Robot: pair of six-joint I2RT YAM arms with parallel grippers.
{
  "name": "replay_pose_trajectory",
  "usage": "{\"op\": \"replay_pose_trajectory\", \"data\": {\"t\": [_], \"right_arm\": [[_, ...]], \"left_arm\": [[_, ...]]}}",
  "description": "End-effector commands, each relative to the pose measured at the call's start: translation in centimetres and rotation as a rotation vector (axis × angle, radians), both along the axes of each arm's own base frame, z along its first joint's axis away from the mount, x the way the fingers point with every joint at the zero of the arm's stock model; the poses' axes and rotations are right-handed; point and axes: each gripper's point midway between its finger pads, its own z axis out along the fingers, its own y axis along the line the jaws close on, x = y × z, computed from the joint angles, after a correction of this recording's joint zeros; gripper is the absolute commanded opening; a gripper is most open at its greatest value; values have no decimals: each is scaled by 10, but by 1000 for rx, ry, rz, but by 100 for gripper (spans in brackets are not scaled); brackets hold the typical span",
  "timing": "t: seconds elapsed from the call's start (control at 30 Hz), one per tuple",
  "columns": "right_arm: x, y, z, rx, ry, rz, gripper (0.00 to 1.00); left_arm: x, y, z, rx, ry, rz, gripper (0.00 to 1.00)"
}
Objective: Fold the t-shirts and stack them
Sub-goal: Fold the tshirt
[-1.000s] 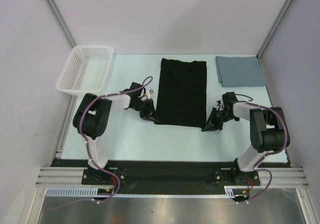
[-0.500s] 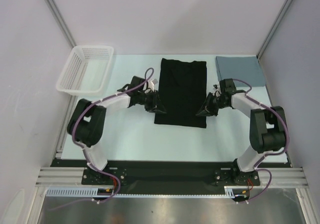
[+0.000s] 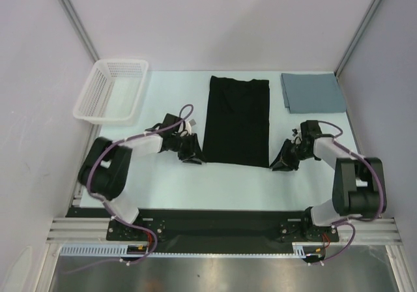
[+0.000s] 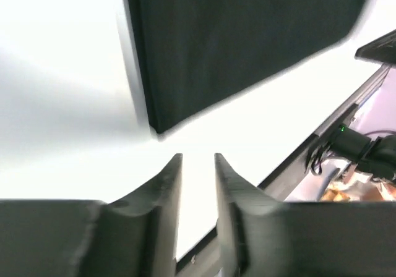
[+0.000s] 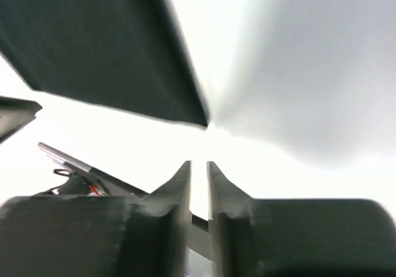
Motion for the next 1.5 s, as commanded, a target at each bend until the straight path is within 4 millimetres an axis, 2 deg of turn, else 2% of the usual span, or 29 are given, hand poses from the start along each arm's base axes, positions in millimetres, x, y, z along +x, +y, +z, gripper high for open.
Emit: {"op": "replay_pose_trajectory", "data": {"t": [0.0,0.03,0.1,0.13,0.17,0.2,0.23,0.27,0.3,0.33,0.37,0.4,0.47,0.6,0.7,0.77,0.97,1.1,1.3,1.47], "right_arm": [[-12,-11,20,-76,-58,-17,30],[-9,-8,24,-54,-82,-37,40],[-14,-1,26,0,-78,-137,45],[-16,5,25,47,-75,-164,49],[-6,8,28,81,-123,-203,50],[-16,9,15,98,-84,-258,51],[-2,10,25,142,-134,-340,52],[-1,11,24,152,-131,-384,52],[-9,9,11,136,-112,-430,53],[2,10,23,178,-164,-492,52],[2,9,22,180,-171,-520,51],[2,8,21,171,-177,-541,51],[5,0,18,154,-197,-622,50],[5,-8,10,107,-197,-699,50],[1,-11,-1,87,-165,-750,52],[0,-10,-6,93,-152,-773,52],[0,1,-19,76,-83,-769,50],[8,5,-15,60,-87,-781,49],[1,-2,-20,20,-69,-808,47],[2,-4,-24,18,-51,-822,45]], "left_arm": [[-4,17,40,25,-160,20,42],[-9,23,45,30,-176,63,47],[-8,26,48,3,-186,107,50],[-16,28,41,-25,-123,157,51],[-10,24,46,-76,-145,184,53],[-10,22,46,-113,-127,210,55],[-19,23,37,-145,-34,285,57],[-10,16,43,-214,-63,312,57],[-10,14,41,-251,-40,352,58],[-17,15,32,-289,60,441,57],[-5,13,40,-346,16,484,56],[-4,14,34,-358,41,528,53],[4,15,37,-422,54,621,51],[15,15,22,-360,79,673,50],[15,20,10,-318,140,752,49],[13,22,3,-289,167,773,47],[10,30,-17,-175,226,822,49],[10,30,-23,-128,259,828,50],[12,22,-26,-84,293,798,49],[8,19,-31,-65,323,798,47]]}}
